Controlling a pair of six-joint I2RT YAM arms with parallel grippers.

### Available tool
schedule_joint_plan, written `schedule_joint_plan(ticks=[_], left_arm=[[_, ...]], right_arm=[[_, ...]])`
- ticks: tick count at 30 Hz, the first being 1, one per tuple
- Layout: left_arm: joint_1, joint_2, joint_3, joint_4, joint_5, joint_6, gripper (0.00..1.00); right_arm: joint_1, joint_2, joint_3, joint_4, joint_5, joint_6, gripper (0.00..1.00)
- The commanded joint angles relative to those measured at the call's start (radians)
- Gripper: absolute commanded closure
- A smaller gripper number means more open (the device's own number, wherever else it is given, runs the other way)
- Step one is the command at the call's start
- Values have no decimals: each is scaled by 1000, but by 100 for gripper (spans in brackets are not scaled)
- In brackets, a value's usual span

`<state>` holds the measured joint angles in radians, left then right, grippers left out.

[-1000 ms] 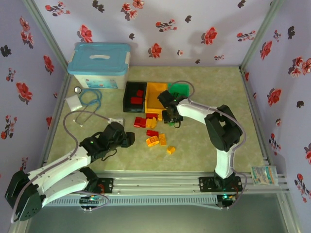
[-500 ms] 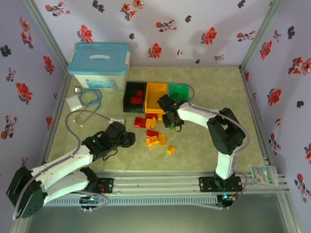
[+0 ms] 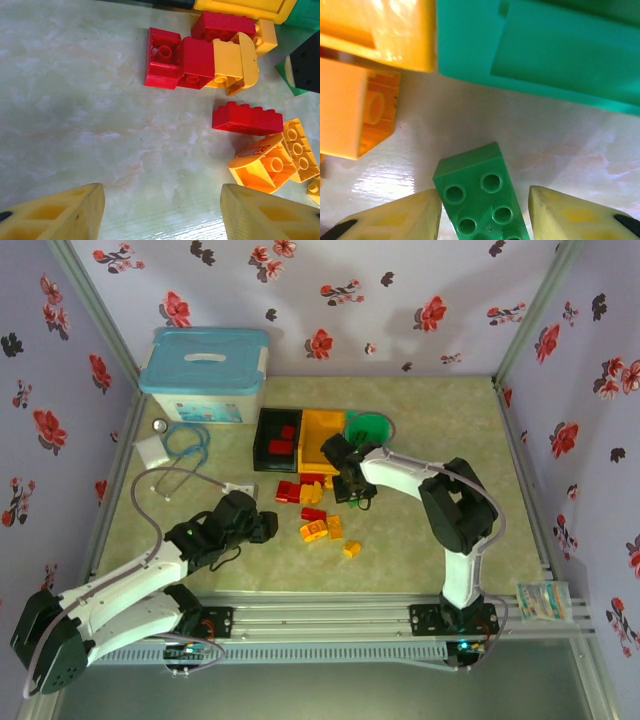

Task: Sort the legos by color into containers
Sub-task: Pick up the lego from the center of the table, then place the lego in the container.

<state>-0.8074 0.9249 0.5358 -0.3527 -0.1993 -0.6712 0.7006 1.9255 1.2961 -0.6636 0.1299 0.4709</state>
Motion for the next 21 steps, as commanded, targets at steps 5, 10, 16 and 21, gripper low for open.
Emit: schedule_joint_plan(ticks=[5, 10, 16, 21], left_arm=[[-9, -10, 3, -12, -16, 7, 38], [-9, -3, 12, -11, -16, 10, 38], [-10, 12, 32, -20, -16, 18, 38], [-12, 8, 34, -29, -17, 22, 38]], right_arm=[[2, 3, -16, -14, -24, -2, 65], [2, -51, 9, -43, 10, -4, 73], [-37, -91, 121, -123, 59, -45, 74], [-140, -79, 229, -164, 32, -71, 74]])
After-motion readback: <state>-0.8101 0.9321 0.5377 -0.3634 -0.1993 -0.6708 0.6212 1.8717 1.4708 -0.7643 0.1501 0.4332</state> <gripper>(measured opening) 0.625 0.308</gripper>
